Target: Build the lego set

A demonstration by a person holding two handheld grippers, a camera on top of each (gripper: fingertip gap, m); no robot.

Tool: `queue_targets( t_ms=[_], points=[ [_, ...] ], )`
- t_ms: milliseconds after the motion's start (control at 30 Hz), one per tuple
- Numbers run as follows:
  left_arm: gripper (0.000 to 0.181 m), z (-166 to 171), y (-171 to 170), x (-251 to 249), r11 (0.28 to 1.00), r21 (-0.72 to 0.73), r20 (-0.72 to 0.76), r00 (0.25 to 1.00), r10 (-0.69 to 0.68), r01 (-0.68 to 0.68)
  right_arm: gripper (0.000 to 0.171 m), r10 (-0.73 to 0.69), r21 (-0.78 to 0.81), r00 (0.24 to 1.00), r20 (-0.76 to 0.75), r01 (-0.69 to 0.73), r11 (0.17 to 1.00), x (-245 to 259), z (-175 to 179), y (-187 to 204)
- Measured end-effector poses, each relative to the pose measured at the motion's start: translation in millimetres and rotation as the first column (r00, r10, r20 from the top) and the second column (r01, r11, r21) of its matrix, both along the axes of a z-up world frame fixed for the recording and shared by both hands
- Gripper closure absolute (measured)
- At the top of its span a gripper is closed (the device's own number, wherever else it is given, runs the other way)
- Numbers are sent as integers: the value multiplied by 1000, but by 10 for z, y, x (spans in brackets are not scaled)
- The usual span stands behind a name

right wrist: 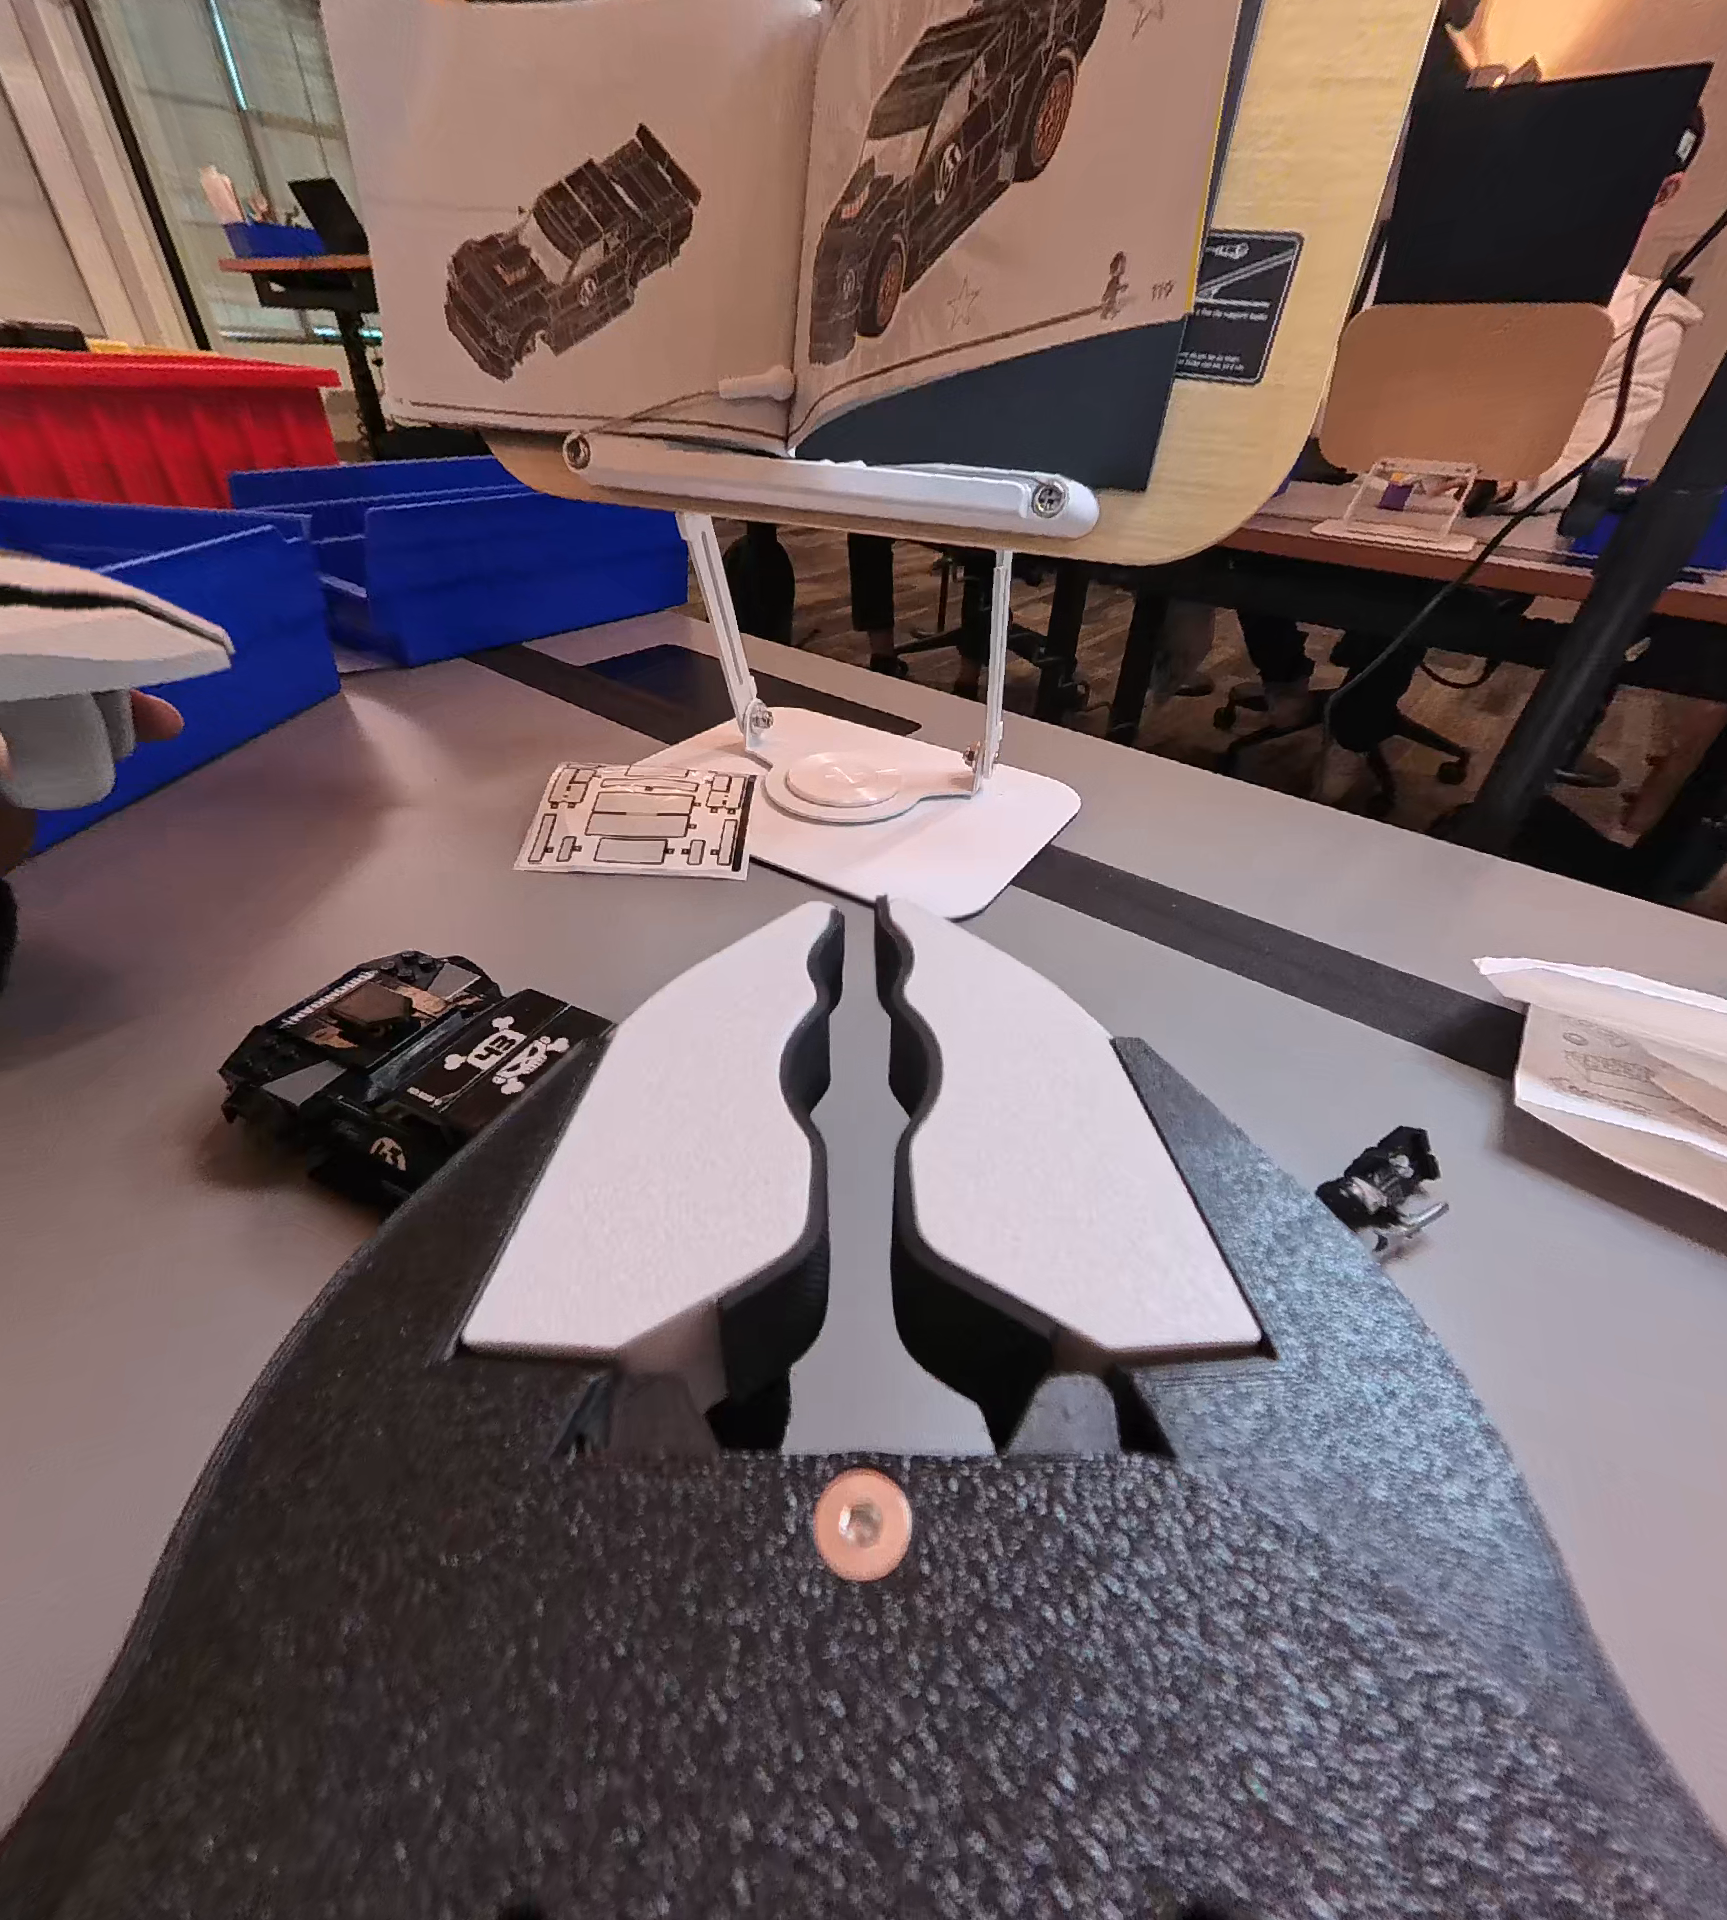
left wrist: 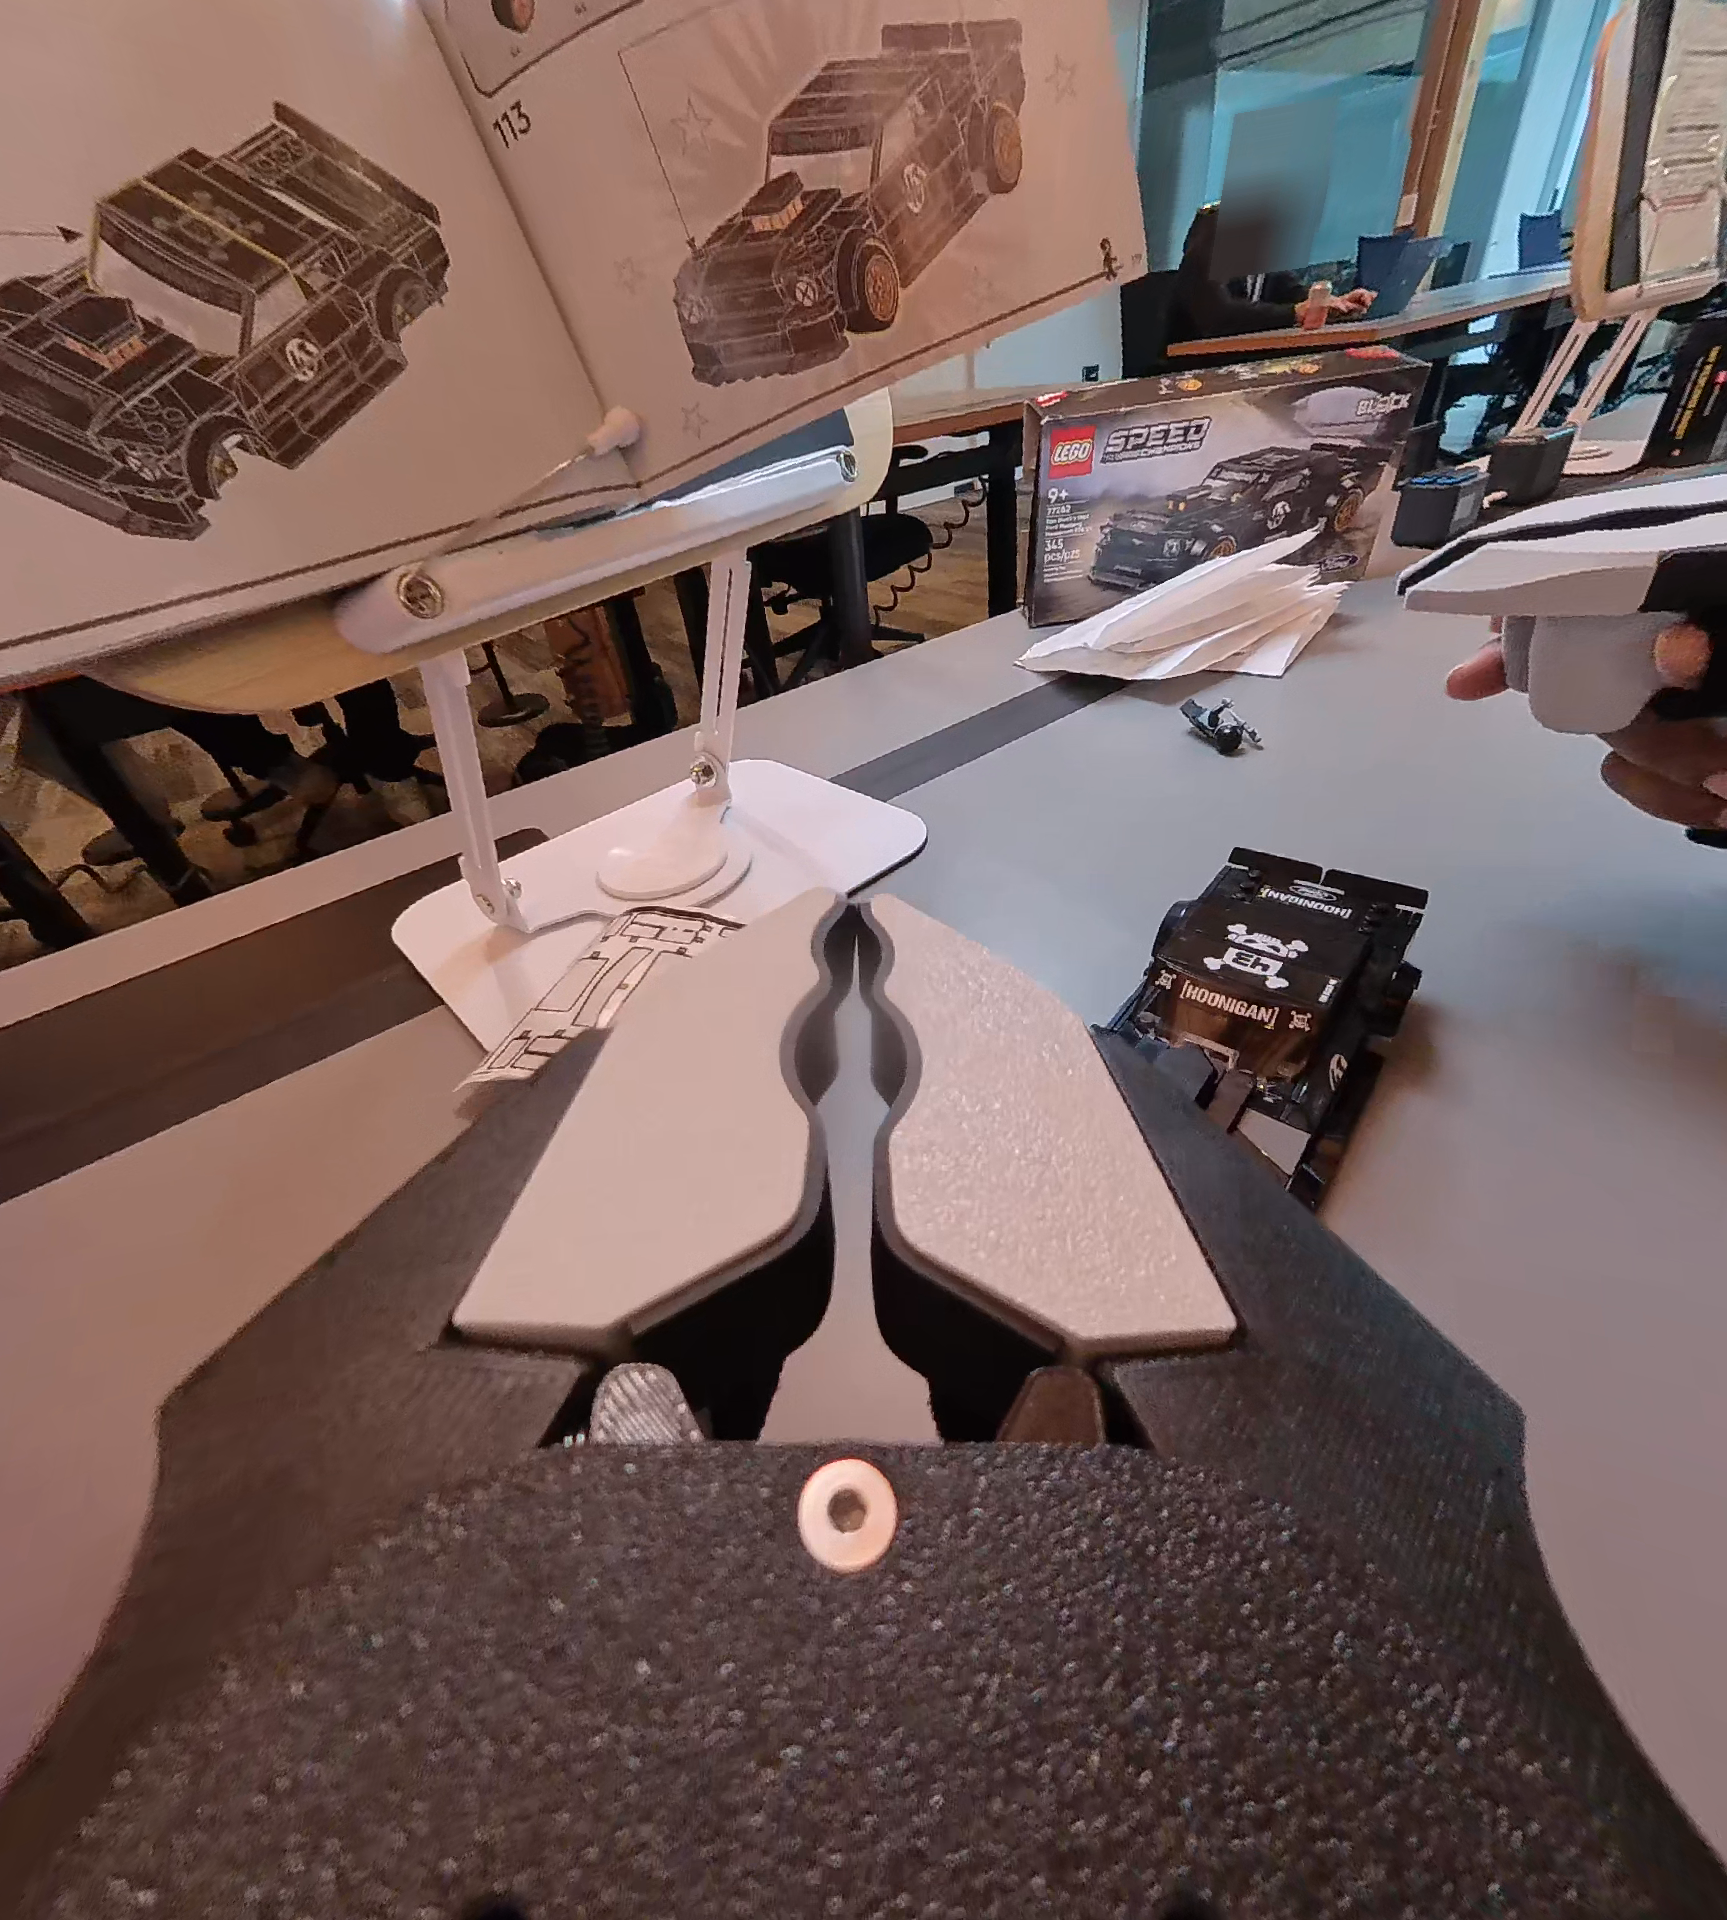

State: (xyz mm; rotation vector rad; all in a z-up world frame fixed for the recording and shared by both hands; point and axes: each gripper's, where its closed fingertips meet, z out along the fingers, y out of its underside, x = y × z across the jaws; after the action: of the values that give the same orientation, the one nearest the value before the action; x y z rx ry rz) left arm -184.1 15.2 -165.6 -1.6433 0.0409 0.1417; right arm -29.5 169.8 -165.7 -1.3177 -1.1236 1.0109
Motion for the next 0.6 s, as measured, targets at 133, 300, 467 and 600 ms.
queue_targets(
  t_ms=[133,300,467,600],
  points=[
    [181,2,0,31,1000,-3,-1,1000,-13,13,165,2,-2,1000,-12,-2,1000,30,44,-14],
    [181,-33,10,22,1000,-17,21,1000,-15,15,164,-1,13,1000,-23,2,1000,51,90,-8],
    [181,2,-7,-2,1000,-3,16,1000,0,0,164,-1,25,1000,-23,1,1000,45,82,-25],
    [181,45,-23,-20,1000,14,11,1000,11,-11,164,-2,30,1000,-11,3,1000,30,41,-28]
  ],
)
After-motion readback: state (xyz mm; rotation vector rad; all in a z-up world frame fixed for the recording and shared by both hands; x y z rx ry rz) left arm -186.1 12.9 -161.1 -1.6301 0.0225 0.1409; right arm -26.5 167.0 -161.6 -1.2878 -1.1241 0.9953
